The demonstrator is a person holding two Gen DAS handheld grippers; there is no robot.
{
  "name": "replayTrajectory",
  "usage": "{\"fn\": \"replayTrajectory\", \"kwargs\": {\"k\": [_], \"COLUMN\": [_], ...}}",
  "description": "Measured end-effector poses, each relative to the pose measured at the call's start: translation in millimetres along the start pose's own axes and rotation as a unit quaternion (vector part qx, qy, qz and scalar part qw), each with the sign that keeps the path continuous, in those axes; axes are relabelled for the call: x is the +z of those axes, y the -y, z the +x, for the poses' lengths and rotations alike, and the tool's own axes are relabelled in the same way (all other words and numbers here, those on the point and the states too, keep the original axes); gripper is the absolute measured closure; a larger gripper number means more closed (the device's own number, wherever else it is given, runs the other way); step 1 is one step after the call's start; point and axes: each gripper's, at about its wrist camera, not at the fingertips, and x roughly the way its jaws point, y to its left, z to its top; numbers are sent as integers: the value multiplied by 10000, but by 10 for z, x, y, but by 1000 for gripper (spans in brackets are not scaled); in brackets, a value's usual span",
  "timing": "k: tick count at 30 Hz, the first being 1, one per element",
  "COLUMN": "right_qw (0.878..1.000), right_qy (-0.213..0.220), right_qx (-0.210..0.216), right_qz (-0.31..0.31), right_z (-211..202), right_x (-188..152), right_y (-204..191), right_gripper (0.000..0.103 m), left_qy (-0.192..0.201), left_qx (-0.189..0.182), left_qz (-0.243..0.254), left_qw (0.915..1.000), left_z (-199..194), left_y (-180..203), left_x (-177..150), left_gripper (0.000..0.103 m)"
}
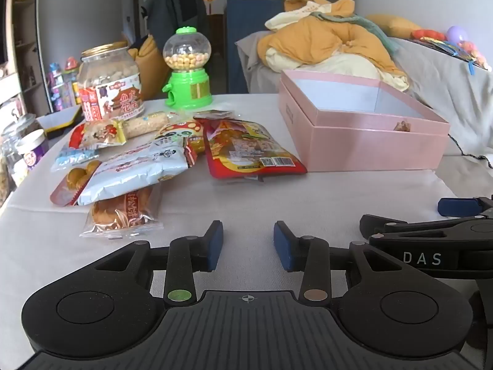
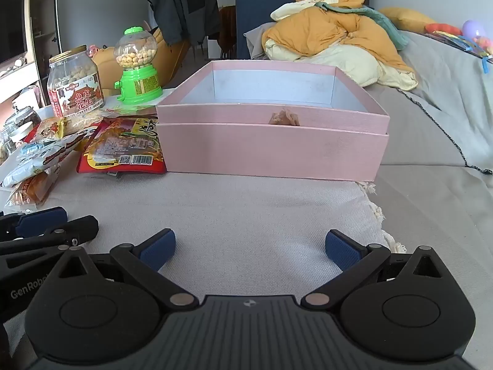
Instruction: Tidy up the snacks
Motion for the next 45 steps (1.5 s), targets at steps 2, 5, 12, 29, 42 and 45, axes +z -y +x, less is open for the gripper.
{"fn": "replayTrajectory", "kwargs": {"k": [2, 5, 12, 29, 42, 45], "right_qw": [10000, 10000, 10000, 10000, 10000, 10000], "right_qy": [-11, -11, -30, -24, -27, -27], "right_qx": [0, 1, -13, -11, -11, -11], "right_qz": [0, 1, -12, -12, -12, -12], "right_z": [0, -2, 8, 0, 2, 1], "right_x": [0, -2, 5, 2, 3, 3], "right_y": [0, 1, -1, -5, -3, -3], "right_gripper": [0, 0, 0, 0, 0, 0], "left_qy": [0, -2, -20, -10, -12, -13], "left_qx": [8, 18, 14, 20, 18, 17], "left_qz": [11, 23, 20, 28, 25, 24], "left_qw": [10000, 10000, 10000, 10000, 10000, 10000], "left_z": [-2, -8, 6, -9, -13, -12], "left_y": [0, -2, 4, 21, 24, 23], "left_x": [-2, -5, 3, 0, 0, 0], "left_gripper": [60, 60, 60, 60, 60, 60]}}
